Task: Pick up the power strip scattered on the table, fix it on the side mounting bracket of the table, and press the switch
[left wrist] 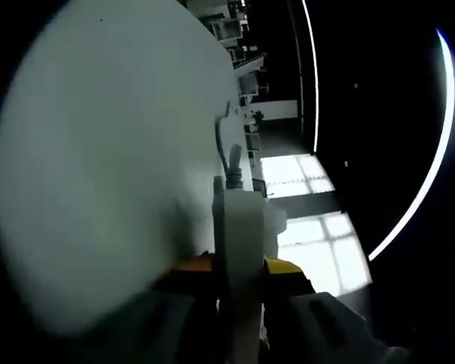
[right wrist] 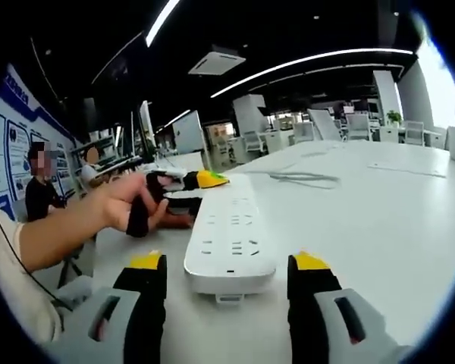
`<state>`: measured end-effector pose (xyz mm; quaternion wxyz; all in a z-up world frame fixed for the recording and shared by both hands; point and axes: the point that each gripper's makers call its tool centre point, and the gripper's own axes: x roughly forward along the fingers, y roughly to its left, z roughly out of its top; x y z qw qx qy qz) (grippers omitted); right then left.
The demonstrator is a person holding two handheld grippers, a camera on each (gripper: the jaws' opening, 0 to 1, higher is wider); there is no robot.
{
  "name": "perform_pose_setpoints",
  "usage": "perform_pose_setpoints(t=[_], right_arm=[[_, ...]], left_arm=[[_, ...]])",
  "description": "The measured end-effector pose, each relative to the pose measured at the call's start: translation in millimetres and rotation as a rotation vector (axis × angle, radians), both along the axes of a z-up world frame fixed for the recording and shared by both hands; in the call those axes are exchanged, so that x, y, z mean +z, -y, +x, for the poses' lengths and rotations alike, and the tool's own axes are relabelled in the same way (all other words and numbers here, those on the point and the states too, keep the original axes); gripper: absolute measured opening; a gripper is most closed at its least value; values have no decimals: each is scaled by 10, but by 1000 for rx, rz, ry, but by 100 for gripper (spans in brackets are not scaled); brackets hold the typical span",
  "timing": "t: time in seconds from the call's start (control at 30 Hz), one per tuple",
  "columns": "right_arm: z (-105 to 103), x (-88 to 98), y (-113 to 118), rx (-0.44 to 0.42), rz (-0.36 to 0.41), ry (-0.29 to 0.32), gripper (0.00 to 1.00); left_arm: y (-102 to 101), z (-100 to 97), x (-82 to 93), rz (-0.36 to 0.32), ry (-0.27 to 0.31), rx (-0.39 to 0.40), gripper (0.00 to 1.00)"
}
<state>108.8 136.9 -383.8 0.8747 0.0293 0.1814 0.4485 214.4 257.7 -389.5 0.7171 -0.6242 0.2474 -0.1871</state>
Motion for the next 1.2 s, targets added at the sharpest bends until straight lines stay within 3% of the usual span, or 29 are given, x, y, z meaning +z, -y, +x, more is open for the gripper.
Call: perform_pose_setpoints(t=[0.3,0.53,0.9,1.2], right_arm=[[-49,60,28,7,11,49,66],[-98,77,43,23,19,57,67],[-233,130,-7,49,31,70,66],[-317,233,-41,52,102,98,61]], left_arm=[[-5,2,30,-10,25,-3,24],[-2,-11,106,-50,41,-21,24],[-41,-13,170,-55,72,-45,25],[-43,-26,268,-65,126,-84,25]])
